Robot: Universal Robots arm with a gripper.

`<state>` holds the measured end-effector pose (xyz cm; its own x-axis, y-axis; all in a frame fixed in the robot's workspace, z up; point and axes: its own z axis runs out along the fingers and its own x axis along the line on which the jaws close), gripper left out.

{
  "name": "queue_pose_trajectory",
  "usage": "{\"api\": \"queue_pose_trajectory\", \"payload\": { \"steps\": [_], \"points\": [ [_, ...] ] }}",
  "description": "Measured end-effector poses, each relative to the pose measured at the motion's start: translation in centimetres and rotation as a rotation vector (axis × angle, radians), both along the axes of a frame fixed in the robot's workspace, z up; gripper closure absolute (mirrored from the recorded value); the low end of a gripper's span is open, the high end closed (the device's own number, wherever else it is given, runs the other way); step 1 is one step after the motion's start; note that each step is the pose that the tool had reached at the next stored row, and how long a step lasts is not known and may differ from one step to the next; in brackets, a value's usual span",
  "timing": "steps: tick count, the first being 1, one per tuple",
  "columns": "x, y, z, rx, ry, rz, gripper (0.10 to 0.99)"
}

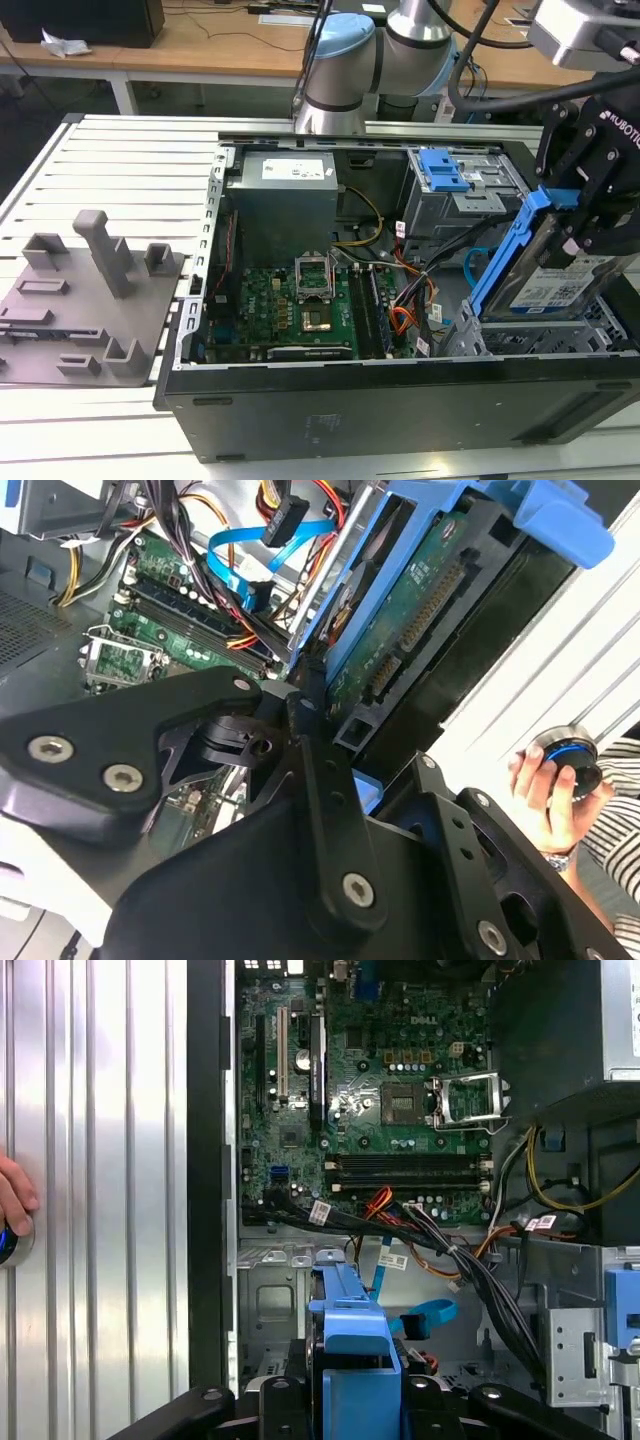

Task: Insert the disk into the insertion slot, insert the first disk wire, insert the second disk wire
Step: 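Insert the disk into the insertion slot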

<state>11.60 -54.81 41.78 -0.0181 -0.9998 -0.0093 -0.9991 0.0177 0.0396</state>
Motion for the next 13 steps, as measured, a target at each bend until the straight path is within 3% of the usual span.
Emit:
{"api": "queue_pose_trajectory", "payload": {
  "steps": [13],
  "points": [
    [0.00, 0.00, -1.87, 0.000, 0.0000, 0.000, 0.725]
  ]
}}
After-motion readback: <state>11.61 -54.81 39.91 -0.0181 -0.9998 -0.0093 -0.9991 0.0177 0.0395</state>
